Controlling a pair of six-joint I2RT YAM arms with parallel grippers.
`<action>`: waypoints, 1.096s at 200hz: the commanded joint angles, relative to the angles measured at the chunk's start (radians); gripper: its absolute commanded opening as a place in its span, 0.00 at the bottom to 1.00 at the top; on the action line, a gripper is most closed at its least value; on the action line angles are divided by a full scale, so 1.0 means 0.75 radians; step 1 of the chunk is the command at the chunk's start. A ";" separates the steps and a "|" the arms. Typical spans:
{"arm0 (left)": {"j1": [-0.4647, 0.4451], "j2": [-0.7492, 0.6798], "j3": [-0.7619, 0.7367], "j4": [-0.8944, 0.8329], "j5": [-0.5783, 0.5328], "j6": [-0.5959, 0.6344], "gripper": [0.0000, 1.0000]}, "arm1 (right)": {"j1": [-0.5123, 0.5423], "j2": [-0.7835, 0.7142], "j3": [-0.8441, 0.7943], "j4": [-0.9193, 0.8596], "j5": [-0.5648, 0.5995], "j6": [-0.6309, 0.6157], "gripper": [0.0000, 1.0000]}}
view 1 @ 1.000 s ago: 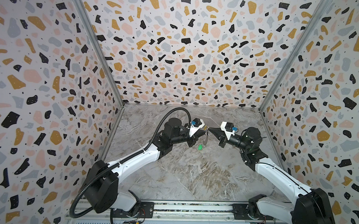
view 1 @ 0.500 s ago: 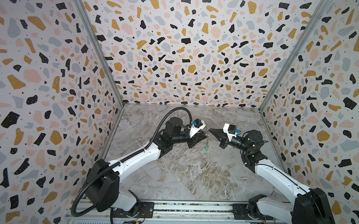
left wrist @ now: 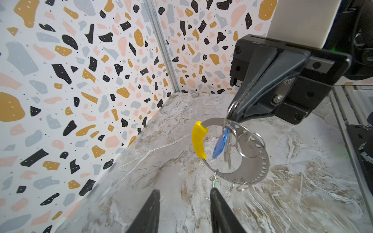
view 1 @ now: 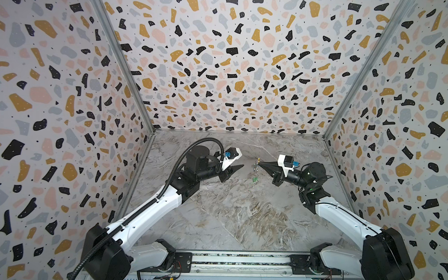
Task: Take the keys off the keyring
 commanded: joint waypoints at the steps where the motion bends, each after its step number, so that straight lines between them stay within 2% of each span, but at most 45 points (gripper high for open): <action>1: 0.006 -0.031 0.000 0.064 0.009 0.013 0.40 | -0.004 0.004 0.036 0.116 -0.065 0.063 0.00; 67: -0.007 0.073 0.087 0.137 0.204 -0.057 0.35 | 0.012 0.024 0.035 0.145 -0.098 0.107 0.00; 154: -0.041 0.064 0.038 0.280 0.263 -0.116 0.31 | 0.046 0.034 0.053 0.084 -0.087 0.081 0.00; 219: -0.051 0.064 0.009 0.302 0.277 -0.142 0.28 | 0.059 0.048 0.057 0.111 -0.096 0.108 0.00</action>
